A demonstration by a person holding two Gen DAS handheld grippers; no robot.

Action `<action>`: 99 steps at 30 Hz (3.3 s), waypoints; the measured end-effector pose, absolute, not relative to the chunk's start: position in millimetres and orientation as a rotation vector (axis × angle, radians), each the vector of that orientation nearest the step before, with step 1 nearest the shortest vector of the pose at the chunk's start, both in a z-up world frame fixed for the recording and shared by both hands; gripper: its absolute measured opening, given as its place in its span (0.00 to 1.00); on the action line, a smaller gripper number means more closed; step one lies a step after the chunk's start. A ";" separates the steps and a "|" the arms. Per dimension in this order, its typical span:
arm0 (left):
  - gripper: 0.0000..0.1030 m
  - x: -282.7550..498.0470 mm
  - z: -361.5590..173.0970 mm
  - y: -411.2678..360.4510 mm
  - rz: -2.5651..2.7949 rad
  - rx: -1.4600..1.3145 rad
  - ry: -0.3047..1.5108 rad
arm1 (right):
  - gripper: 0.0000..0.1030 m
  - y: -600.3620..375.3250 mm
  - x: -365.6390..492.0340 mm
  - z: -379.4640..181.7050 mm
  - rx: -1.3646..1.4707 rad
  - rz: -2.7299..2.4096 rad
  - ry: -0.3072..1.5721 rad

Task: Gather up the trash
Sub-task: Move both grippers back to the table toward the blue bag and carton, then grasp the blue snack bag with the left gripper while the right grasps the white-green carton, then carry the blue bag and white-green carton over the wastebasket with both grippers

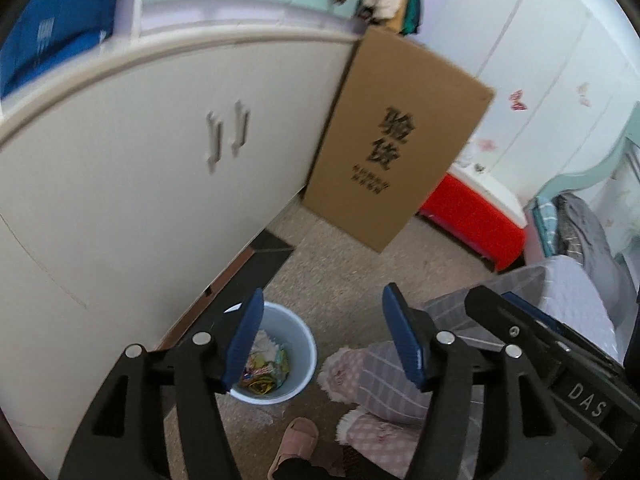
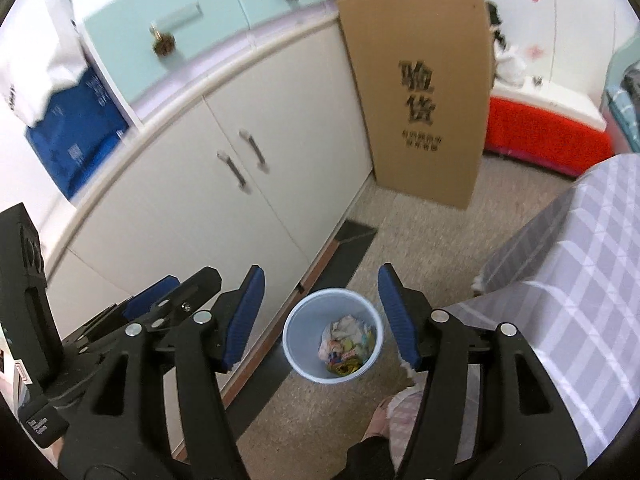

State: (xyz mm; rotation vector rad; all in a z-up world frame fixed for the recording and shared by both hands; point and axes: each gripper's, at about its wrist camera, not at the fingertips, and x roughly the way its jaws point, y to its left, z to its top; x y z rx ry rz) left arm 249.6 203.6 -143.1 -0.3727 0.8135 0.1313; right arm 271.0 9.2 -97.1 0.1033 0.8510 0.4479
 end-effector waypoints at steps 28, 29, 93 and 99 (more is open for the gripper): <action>0.74 198.1 -98.2 -169.7 -0.449 0.194 0.817 | 0.74 -352.7 153.7 -67.1 0.238 -0.061 0.757; 0.75 200.6 -102.9 -179.5 -0.461 0.219 0.825 | 0.74 -360.7 154.3 -71.2 0.251 -0.068 0.764; 0.01 207.4 -78.5 -110.3 -0.406 -0.003 0.753 | 0.43 -278.9 195.2 -69.3 0.292 0.149 0.795; 0.01 208.9 -79.1 -38.9 -0.314 -0.087 0.735 | 0.43 -195.0 218.2 -67.2 0.233 0.278 0.814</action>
